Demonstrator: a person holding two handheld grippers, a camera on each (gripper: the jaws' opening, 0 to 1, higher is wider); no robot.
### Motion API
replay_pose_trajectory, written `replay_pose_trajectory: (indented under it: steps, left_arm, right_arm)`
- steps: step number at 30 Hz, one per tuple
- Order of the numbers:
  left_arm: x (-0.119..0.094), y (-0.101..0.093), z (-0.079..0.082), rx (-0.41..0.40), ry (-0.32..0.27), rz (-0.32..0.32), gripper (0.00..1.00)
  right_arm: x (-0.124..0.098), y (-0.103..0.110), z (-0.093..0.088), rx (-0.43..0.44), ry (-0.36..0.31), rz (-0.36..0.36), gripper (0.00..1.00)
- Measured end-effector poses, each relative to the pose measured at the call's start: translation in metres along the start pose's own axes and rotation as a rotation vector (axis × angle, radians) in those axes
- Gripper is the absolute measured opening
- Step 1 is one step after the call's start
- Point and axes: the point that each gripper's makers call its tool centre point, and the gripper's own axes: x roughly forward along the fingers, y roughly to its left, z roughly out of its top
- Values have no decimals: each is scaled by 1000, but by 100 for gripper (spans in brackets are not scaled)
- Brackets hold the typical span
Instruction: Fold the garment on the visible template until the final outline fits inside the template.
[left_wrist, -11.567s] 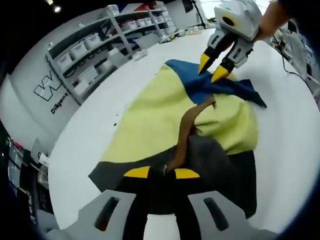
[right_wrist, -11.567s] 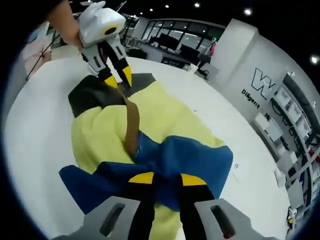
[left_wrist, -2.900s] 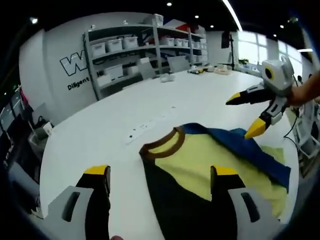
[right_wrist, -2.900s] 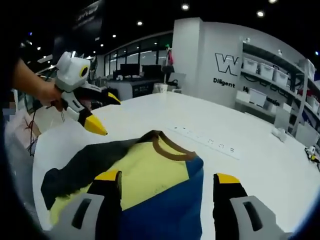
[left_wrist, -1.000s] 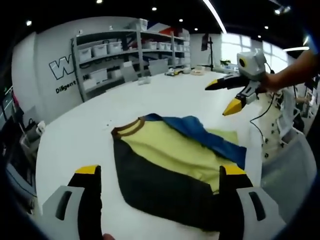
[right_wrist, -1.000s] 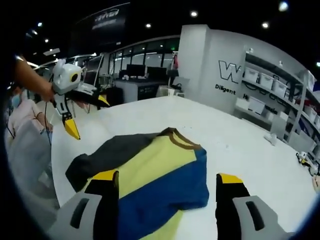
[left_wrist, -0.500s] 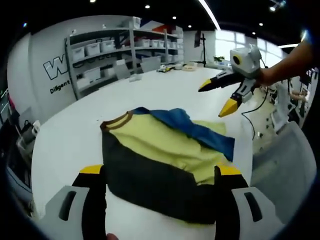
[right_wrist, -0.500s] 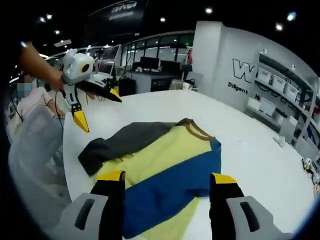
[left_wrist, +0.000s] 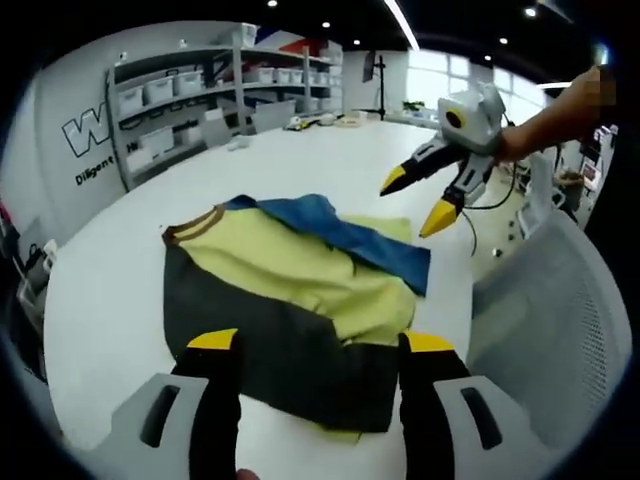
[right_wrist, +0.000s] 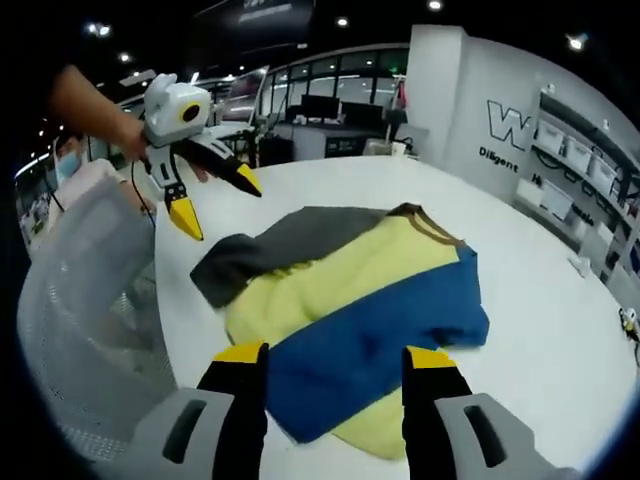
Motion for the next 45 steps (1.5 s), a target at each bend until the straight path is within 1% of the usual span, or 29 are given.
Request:
replay_pose_trajectory:
  steps: [6,9,10,12,13,15,17,20,21,26,27,31,33,34,36,39,43,45]
  left_arm:
    - [5,-16,-5,18,9,-39,50]
    - [8,-26,-11,44,29,-65,46]
    - [10,-31,-14,56,39,-79,45]
    - [13,-38,-17,55,45,-97,41]
    - [15,-40,-18,53,47,-105,39]
    - [18,-48,-20,55,56,-123,36]
    - [20,-55,-22,85,70,-145,32]
    - [24,-61,-25,108,80,-156,30]
    - [26,-63,-28,112,95,-164,30]
    - [34,-69,-33,115,108,-181,29]
    - [35,-70,-33,113,108,-180,29]
    - [43,-68,-42,122,144,-157,26]
    - [46,-67,-42,81,146,-148,25]
    - [48,-66,-45,64,162,-146,26]
    - [51,-65,-51,112,196,-142,25]
    - [55,-65,-55,115,214,-141,22]
    - [57,-59,-53,86,200,-116,14]
    - [57,-55,-53,79,200,-108,11]
  right_arm:
    - [3,12,-11,2,16,25,48]
    - [5,18,-17,-5,30,41,47]
    - [5,21,-20,-10,40,51,46]
    - [6,25,-23,-25,46,60,46]
    - [7,27,-26,-53,51,62,47]
    - [8,31,-28,-54,58,74,45]
    - [9,33,-30,-65,61,78,44]
    - [11,37,-32,-70,66,94,43]
    - [12,38,-34,-79,70,98,42]
    - [17,43,-37,-106,77,110,40]
    - [18,44,-37,-102,79,116,39]
    - [21,48,-42,-127,95,129,37]
    - [23,49,-43,-136,100,134,35]
    - [24,50,-44,-136,103,140,34]
    - [26,51,-45,-149,111,146,31]
    - [29,53,-47,-182,129,161,27]
    - [32,54,-49,-190,136,171,27]
    - [33,53,-51,-195,143,170,25]
